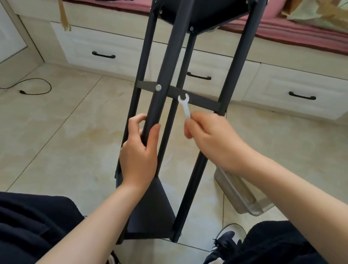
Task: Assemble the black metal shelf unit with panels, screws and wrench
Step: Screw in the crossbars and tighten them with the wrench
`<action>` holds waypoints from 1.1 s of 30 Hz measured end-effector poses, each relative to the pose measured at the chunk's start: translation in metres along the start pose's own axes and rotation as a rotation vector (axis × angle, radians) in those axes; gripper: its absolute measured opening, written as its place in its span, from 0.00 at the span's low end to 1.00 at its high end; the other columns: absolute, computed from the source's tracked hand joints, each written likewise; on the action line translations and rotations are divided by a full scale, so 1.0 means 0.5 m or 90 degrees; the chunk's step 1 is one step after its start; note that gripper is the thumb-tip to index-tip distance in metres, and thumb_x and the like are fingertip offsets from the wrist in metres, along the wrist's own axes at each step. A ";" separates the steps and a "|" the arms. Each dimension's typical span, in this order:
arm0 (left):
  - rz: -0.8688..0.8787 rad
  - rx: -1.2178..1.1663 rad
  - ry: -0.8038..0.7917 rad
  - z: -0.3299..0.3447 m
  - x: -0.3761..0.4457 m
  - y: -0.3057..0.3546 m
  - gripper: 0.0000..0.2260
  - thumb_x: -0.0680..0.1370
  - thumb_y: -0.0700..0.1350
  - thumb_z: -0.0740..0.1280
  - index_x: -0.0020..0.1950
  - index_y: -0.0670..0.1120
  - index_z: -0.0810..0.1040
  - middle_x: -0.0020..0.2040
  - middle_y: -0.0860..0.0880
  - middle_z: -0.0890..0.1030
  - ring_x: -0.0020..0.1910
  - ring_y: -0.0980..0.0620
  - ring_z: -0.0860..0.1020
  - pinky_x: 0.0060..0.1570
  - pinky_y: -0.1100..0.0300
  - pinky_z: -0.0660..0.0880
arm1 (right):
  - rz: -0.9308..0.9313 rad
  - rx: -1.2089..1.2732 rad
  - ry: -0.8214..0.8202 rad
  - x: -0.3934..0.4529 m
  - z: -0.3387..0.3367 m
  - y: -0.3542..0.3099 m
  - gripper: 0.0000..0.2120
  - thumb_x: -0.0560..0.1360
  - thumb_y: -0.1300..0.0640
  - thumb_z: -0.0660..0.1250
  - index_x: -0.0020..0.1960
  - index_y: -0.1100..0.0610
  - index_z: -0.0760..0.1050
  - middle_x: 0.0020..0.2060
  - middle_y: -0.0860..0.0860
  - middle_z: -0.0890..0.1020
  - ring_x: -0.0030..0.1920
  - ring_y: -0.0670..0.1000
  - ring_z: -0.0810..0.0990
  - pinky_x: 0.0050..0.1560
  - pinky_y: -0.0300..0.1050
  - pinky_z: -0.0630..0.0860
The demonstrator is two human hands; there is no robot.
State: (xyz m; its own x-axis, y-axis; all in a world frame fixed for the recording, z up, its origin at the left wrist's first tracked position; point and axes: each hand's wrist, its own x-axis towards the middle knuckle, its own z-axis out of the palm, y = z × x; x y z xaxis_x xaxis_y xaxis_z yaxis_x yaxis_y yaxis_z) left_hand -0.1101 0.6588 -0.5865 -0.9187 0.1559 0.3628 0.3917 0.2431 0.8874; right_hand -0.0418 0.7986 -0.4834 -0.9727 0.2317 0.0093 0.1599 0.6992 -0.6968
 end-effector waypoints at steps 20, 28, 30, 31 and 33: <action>-0.007 -0.062 -0.025 -0.015 0.022 -0.028 0.17 0.83 0.56 0.61 0.72 0.61 0.66 0.31 0.58 0.73 0.28 0.56 0.69 0.28 0.57 0.69 | 0.116 0.181 -0.044 0.122 0.101 0.026 0.15 0.84 0.55 0.55 0.43 0.54 0.77 0.37 0.51 0.74 0.36 0.50 0.74 0.36 0.40 0.77; -0.008 -0.108 -0.021 -0.024 0.031 -0.020 0.14 0.82 0.57 0.61 0.65 0.72 0.67 0.34 0.60 0.76 0.29 0.57 0.71 0.29 0.65 0.69 | 0.075 0.237 -0.048 0.147 0.117 0.032 0.15 0.84 0.54 0.55 0.45 0.55 0.77 0.34 0.51 0.73 0.36 0.49 0.73 0.38 0.38 0.78; -0.009 -0.112 -0.019 -0.027 0.034 -0.020 0.14 0.82 0.57 0.62 0.65 0.74 0.67 0.34 0.60 0.77 0.29 0.57 0.71 0.29 0.65 0.69 | 0.064 0.233 -0.058 0.153 0.116 0.026 0.15 0.84 0.54 0.55 0.45 0.55 0.77 0.33 0.50 0.73 0.36 0.49 0.73 0.38 0.39 0.78; -0.011 -0.111 -0.019 -0.028 0.034 -0.022 0.14 0.82 0.57 0.62 0.65 0.74 0.67 0.34 0.60 0.77 0.29 0.57 0.71 0.29 0.65 0.69 | 0.060 0.231 -0.061 0.156 0.114 0.021 0.15 0.84 0.54 0.55 0.44 0.55 0.77 0.33 0.50 0.73 0.35 0.49 0.73 0.38 0.38 0.78; -0.012 -0.105 -0.017 -0.028 0.034 -0.025 0.15 0.82 0.57 0.61 0.67 0.71 0.67 0.33 0.61 0.76 0.28 0.57 0.71 0.29 0.65 0.69 | 0.055 0.224 -0.061 0.161 0.111 0.013 0.15 0.84 0.54 0.55 0.43 0.54 0.77 0.33 0.50 0.73 0.35 0.48 0.73 0.37 0.37 0.78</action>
State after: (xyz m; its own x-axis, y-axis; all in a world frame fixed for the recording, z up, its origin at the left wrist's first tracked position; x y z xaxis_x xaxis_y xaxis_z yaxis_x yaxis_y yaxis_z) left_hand -0.1313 0.6452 -0.5874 -0.9231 0.1790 0.3404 0.3594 0.0864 0.9292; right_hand -0.1283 0.7842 -0.5268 -0.9723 0.2034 -0.1151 0.1900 0.4010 -0.8962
